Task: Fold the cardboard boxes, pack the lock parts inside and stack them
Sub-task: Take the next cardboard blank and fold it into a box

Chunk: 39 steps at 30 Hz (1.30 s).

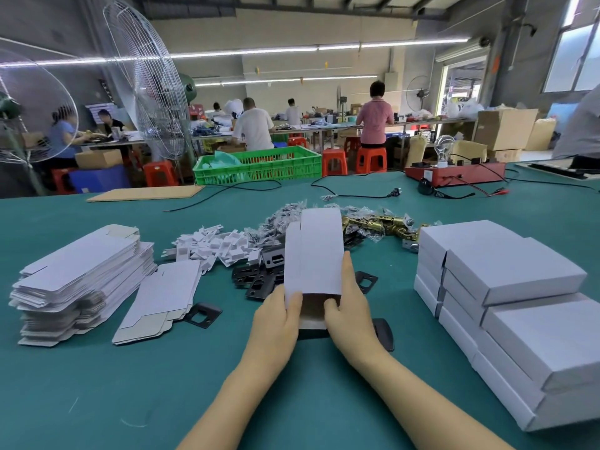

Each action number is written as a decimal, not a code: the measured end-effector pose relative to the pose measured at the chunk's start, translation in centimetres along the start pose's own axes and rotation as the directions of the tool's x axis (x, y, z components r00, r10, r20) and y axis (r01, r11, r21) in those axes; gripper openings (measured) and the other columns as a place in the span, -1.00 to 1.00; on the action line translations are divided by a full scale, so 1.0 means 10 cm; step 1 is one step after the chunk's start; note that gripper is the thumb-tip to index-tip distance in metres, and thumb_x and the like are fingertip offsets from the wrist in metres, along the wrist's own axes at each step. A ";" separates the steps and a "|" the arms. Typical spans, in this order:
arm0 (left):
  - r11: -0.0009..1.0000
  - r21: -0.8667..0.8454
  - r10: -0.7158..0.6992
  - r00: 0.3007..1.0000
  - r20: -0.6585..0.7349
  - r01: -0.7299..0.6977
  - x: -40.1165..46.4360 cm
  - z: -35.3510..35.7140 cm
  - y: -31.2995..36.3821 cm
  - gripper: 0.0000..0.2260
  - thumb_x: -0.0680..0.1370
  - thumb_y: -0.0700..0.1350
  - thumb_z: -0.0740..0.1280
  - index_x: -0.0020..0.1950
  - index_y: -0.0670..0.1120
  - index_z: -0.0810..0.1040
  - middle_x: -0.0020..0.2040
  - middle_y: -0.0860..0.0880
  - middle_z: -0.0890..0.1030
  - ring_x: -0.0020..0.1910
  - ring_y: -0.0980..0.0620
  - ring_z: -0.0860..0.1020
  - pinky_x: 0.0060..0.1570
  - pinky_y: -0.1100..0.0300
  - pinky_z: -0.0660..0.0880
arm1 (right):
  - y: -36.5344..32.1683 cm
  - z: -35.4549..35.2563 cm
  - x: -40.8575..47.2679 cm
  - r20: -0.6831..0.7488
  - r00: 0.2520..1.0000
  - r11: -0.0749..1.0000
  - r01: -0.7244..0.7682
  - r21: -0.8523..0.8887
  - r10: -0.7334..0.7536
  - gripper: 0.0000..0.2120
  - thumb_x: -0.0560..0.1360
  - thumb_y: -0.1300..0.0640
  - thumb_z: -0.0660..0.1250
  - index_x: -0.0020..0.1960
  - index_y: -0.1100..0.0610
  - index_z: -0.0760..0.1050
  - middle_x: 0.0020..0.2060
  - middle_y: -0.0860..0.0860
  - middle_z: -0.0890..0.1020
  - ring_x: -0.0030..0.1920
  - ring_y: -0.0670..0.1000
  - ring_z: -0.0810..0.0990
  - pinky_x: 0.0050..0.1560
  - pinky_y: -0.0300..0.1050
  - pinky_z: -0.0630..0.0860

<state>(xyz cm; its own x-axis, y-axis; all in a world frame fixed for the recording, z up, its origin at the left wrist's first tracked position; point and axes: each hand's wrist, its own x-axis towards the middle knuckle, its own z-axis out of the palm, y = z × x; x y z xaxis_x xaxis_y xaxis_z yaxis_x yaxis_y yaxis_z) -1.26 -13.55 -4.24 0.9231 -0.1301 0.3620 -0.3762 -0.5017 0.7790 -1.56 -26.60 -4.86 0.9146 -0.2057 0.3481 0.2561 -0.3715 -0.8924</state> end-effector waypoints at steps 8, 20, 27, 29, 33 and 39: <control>0.927 -0.358 -0.134 0.990 -0.035 0.112 0.00 -0.03 0.07 -0.89 0.58 0.06 0.33 0.09 0.12 0.53 -0.08 0.16 0.68 -0.14 0.19 0.59 -0.23 0.42 0.41 | -0.04 0.01 -0.08 0.041 0.985 0.970 0.170 -0.175 -0.165 -0.18 0.45 0.45 0.13 0.57 0.05 -0.14 0.43 -0.01 0.32 0.31 0.02 0.37 0.04 -0.49 0.28; 0.627 -0.709 -0.266 0.944 0.194 0.322 0.04 -0.13 0.04 -0.80 0.58 -0.11 0.31 0.13 -0.16 0.63 0.03 -0.16 0.70 -0.09 -0.01 0.67 -0.14 0.11 0.62 | -0.23 -0.02 -0.09 0.076 0.992 0.984 0.083 0.159 -0.096 -0.47 0.46 0.05 0.10 0.44 -0.09 0.27 0.31 -0.23 0.43 0.28 -0.24 0.40 0.23 -0.35 0.36; 0.521 -0.760 -0.172 0.920 0.354 0.389 0.06 -0.18 0.01 -0.68 0.44 -0.07 0.39 0.13 -0.21 0.63 0.05 -0.20 0.68 -0.08 -0.04 0.66 -0.16 0.04 0.64 | -0.31 -0.24 0.13 0.176 0.961 0.824 -0.275 0.495 0.215 -0.67 0.49 -0.04 0.38 0.16 0.12 0.50 -0.05 0.00 0.71 -0.06 -0.02 0.68 0.01 -0.10 0.58; 0.528 -0.750 -0.155 0.913 0.377 0.399 0.07 -0.18 0.00 -0.64 0.44 -0.07 0.40 0.16 -0.22 0.61 0.09 -0.20 0.68 -0.04 -0.06 0.66 -0.09 0.00 0.64 | -0.31 -0.32 0.16 0.242 0.944 0.757 -0.324 0.567 0.222 -0.63 0.40 0.00 0.43 0.10 0.20 0.57 -0.05 0.09 0.71 -0.12 0.03 0.66 -0.06 -0.08 0.58; 0.531 -0.754 -0.129 0.916 0.381 0.388 0.06 -0.19 0.01 -0.63 0.43 -0.07 0.41 0.20 -0.17 0.60 0.11 -0.15 0.68 -0.02 -0.02 0.66 -0.14 0.06 0.63 | -0.30 -0.40 0.22 0.211 0.951 0.727 -0.308 0.614 0.225 -0.75 0.41 0.15 0.45 0.04 0.24 0.58 -0.03 0.14 0.70 -0.10 0.05 0.68 -0.16 -0.18 0.60; 0.610 -0.719 -0.159 0.940 0.301 0.334 0.06 -0.23 0.09 -0.66 0.41 0.03 0.47 0.14 -0.06 0.63 0.04 -0.08 0.69 -0.11 0.01 0.65 -0.25 0.15 0.58 | -0.40 -0.47 0.24 0.212 0.966 0.779 -0.244 0.578 0.145 -0.70 0.31 0.12 0.47 -0.01 0.23 0.60 -0.12 0.09 0.71 -0.16 0.00 0.69 -0.21 -0.21 0.59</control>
<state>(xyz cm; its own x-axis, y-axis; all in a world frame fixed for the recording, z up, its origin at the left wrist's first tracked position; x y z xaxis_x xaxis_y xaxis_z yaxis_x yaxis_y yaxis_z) -1.21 -12.15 -2.09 0.9520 -0.2999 0.0621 0.0208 0.2655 0.9639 -1.88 -29.82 0.89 0.9874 -0.0611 0.1461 0.1575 0.2840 -0.9458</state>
